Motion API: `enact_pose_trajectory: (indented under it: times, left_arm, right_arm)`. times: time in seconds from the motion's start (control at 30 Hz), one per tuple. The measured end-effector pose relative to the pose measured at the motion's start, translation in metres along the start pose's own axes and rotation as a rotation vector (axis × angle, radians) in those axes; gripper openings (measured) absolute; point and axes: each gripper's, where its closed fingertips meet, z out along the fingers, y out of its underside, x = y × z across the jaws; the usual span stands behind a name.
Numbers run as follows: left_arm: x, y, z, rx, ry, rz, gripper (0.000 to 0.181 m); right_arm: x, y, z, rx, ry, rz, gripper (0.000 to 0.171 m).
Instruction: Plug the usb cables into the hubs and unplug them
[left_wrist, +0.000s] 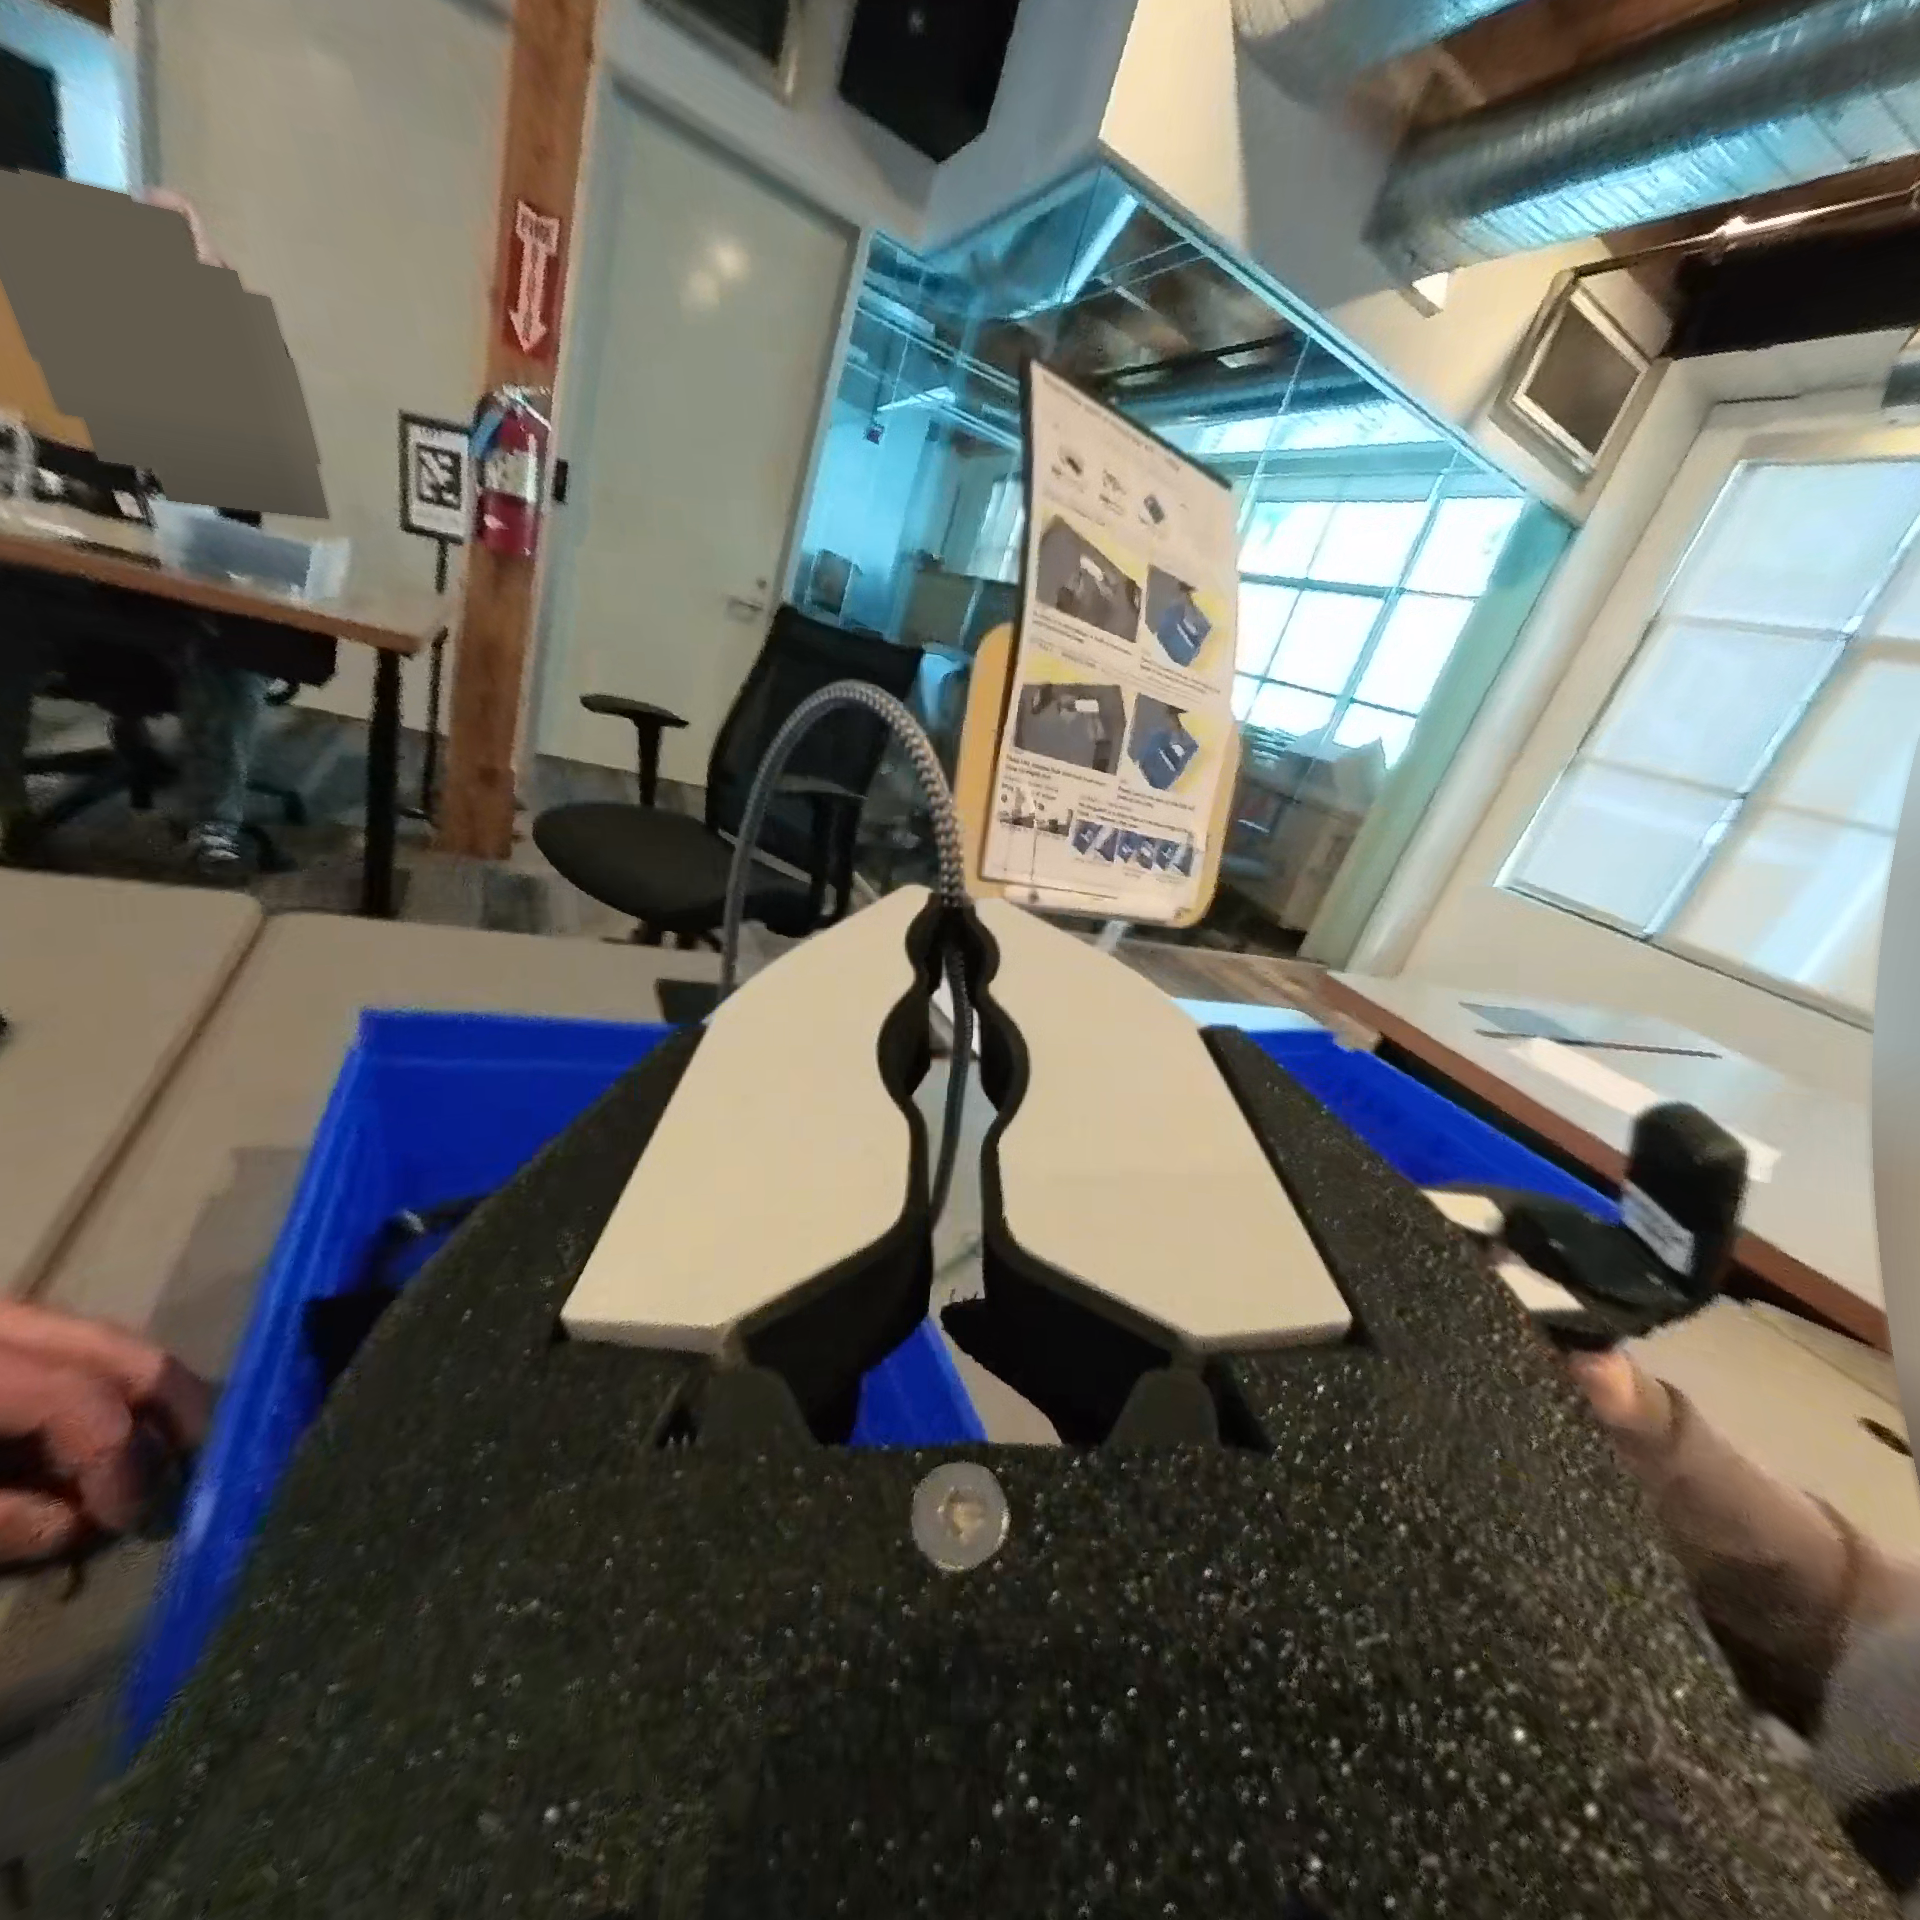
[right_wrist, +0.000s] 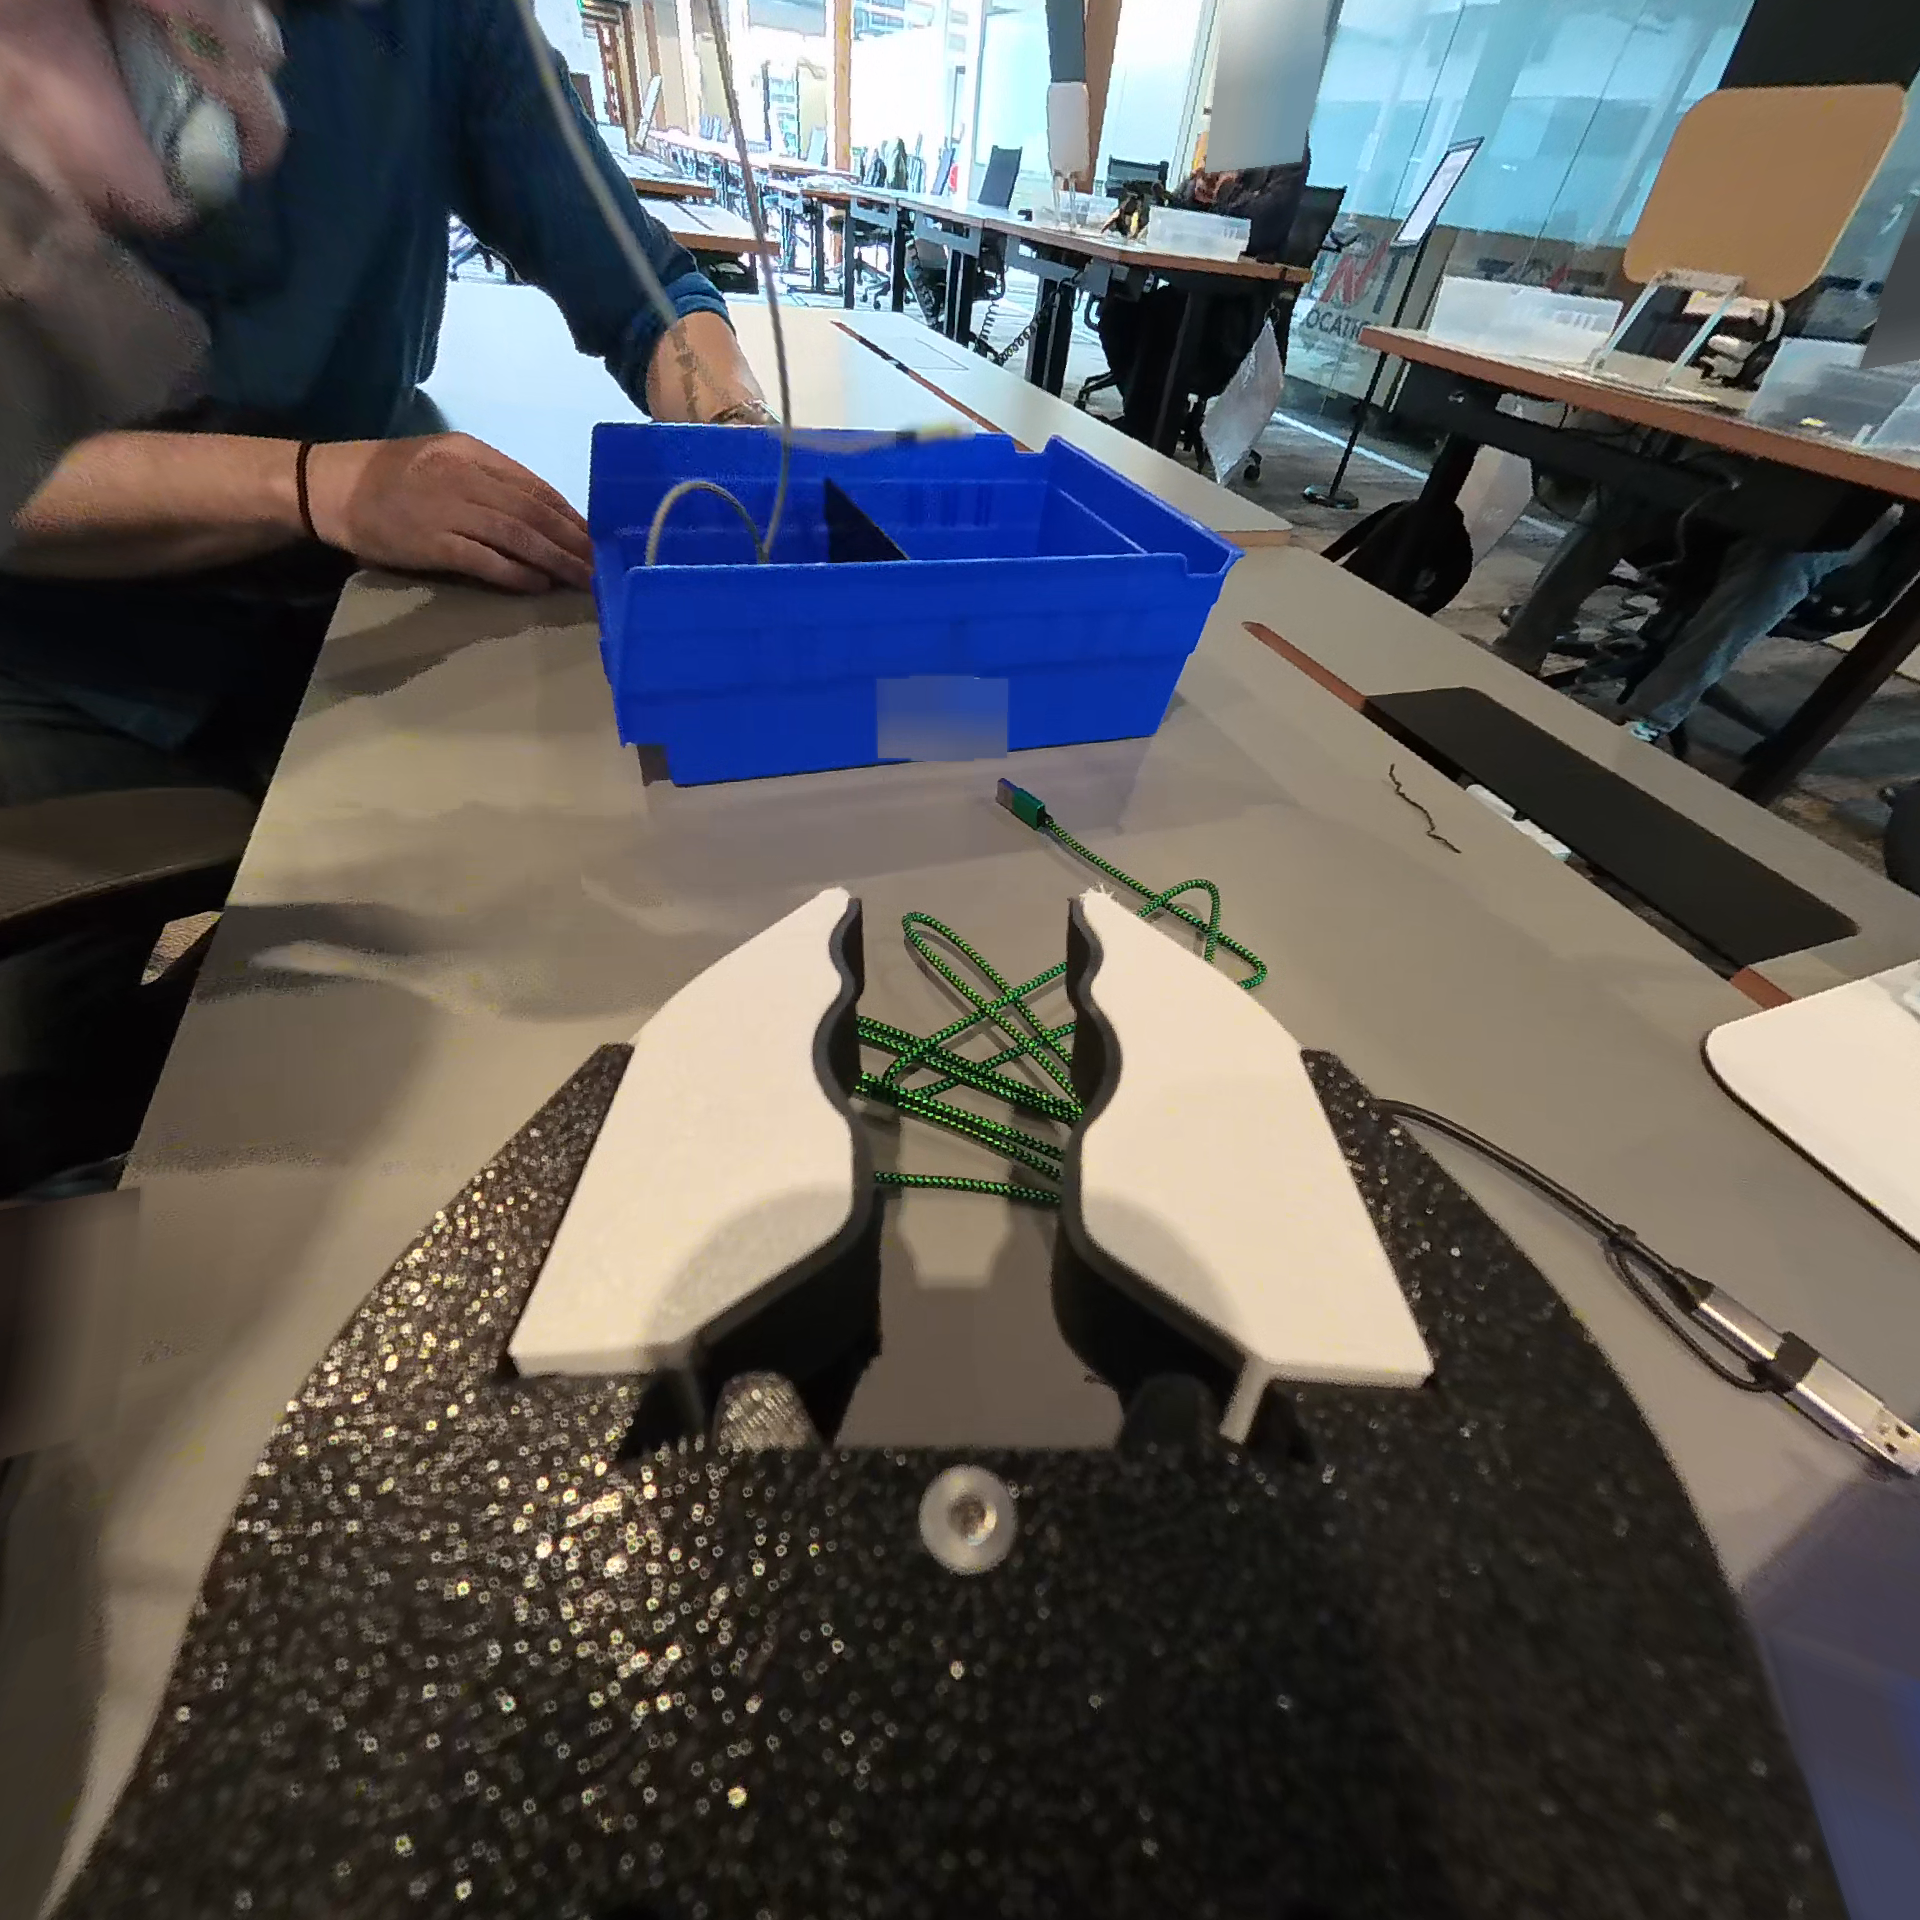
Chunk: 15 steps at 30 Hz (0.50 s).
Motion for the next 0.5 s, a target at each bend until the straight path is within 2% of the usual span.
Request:
enact_pose_trajectory:
  times: [0.17,0.37,0.5]
  left_arm:
    - [-0.017,-0.013,-0.001,-0.047,-0.141,0.122,0.003]
    - [-0.045,0.027,-0.014,-0.233,-0.227,0.123,0.003]
    - [-0.054,0.054,-0.019,-0.377,-0.207,0.162,0.002]
  right_arm:
    - [0.001,0.001,0.0,-0.004,0.007,-0.006,0.036]
    - [0.004,-0.001,-0.002,0.002,0.015,0.001,0.035]
    - [0.004,0.0,-0.002,0.003,0.014,0.01,0.035]
